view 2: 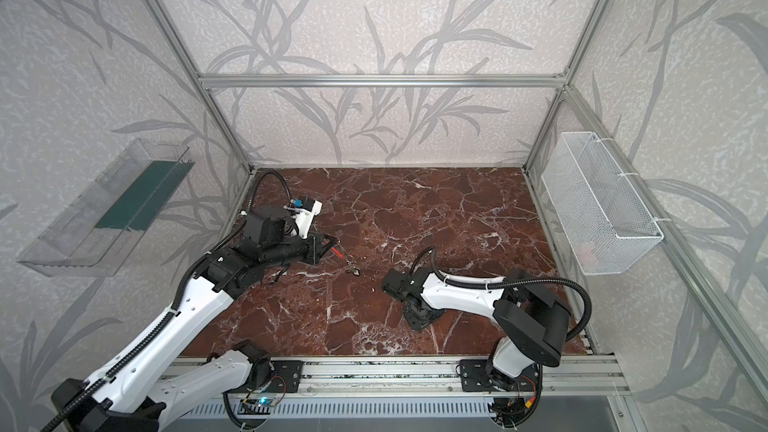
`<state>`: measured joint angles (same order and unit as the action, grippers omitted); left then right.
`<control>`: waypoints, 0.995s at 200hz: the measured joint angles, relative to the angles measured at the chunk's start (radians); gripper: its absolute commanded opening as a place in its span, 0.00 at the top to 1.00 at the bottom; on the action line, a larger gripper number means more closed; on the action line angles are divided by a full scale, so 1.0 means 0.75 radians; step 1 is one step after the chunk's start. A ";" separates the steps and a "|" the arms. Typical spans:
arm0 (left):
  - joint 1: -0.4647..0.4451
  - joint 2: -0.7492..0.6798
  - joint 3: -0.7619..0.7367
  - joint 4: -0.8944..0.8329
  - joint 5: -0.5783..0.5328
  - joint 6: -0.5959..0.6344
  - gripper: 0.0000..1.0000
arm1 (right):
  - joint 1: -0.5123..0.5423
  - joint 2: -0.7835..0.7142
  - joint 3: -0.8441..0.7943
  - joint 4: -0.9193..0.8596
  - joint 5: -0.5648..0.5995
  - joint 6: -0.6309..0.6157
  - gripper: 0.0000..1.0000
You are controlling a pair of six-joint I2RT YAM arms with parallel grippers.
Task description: Put the keys on the keyring
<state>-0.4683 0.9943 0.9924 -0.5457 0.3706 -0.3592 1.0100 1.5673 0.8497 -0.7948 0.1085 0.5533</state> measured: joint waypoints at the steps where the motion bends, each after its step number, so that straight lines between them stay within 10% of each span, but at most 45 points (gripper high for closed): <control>1: 0.000 0.000 0.000 0.000 0.000 0.000 1.00 | 0.000 -0.001 0.000 -0.001 0.001 0.000 0.86; 132: 0.000 0.000 0.000 0.001 0.014 0.027 1.00 | -0.009 -0.268 0.003 -0.023 0.032 -0.030 1.00; 199: 0.000 0.000 0.005 0.001 0.118 0.191 1.00 | -0.092 -0.668 0.018 0.247 0.032 -0.389 1.00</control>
<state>-0.4683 0.9943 0.9958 -0.5449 0.4591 -0.2157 0.9413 1.0660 0.8635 -0.6094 0.1322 0.2619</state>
